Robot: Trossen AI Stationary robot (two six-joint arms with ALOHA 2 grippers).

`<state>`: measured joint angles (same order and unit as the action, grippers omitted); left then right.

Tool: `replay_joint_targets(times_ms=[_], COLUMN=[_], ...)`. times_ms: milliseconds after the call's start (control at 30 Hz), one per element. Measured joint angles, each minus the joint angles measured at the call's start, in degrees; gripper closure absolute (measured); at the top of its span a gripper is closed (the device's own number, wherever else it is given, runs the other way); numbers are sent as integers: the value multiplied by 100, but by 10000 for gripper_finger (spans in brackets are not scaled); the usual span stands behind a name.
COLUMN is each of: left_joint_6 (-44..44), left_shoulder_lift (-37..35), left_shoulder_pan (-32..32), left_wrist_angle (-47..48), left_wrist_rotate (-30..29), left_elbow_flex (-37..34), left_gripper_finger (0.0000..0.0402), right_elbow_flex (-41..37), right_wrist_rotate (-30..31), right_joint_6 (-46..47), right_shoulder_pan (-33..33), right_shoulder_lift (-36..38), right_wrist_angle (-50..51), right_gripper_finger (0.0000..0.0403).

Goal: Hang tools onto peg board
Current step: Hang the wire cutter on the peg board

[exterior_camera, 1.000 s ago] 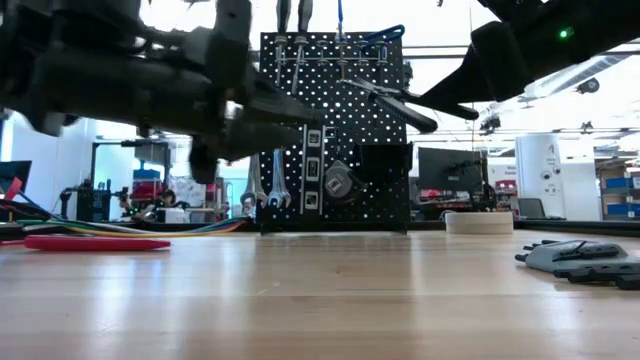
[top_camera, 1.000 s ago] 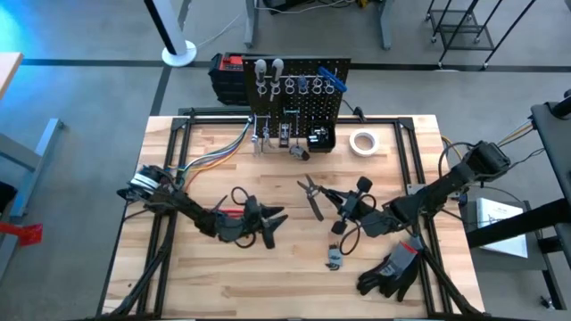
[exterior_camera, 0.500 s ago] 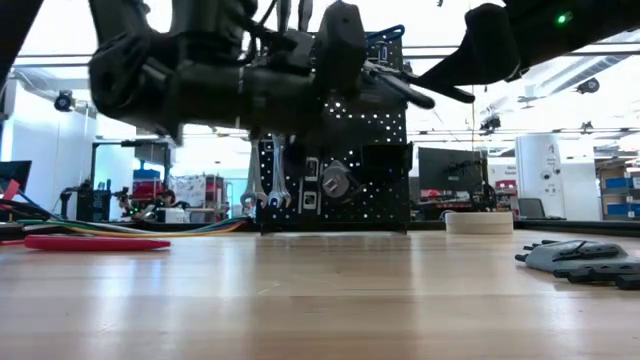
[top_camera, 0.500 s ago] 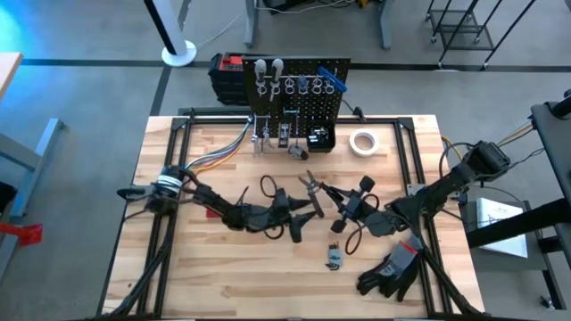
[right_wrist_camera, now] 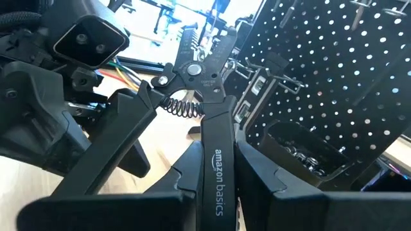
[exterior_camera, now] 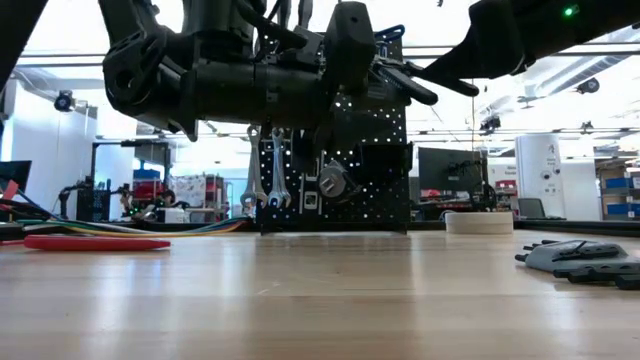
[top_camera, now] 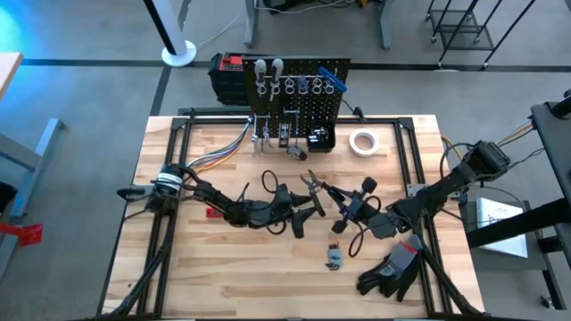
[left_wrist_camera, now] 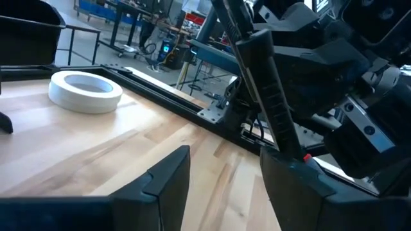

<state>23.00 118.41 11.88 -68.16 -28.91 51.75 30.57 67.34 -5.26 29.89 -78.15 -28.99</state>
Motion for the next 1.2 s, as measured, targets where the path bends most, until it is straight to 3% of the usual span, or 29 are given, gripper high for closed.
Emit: replay_joint_targets(times_ms=[467,567,700,733,1033,1100,1200], left_joint_6=[-23,15,137,169,402,406,415], left_shoulder_lift=[-8,-13,-48,-50,-50,-50,-50], left_shoulder_pan=[-26,-28,3,11,-246,-329,-398], left_wrist_angle=[20,26,-50,-61,-37,-58,-78], left_wrist_rotate=[399,745,1816,1859,1161,1035,1005], left_elbow_flex=[120,76,75,79,79,79,76], left_gripper_finger=[223,223,223,223,223,223,223], right_elbow_flex=[0,0,-4,-4,2,13,13], right_wrist_rotate=[296,446,761,813,583,449,453], right_joint_6=[-156,-250,-466,-515,-322,-243,-234], right_shoulder_pan=[11,31,11,15,57,104,122], right_shoulder_lift=[0,0,-7,-7,-3,0,0], right_wrist_angle=[-76,-75,7,7,0,-28,-21], right_gripper_finger=[351,351,351,351,355,394,399])
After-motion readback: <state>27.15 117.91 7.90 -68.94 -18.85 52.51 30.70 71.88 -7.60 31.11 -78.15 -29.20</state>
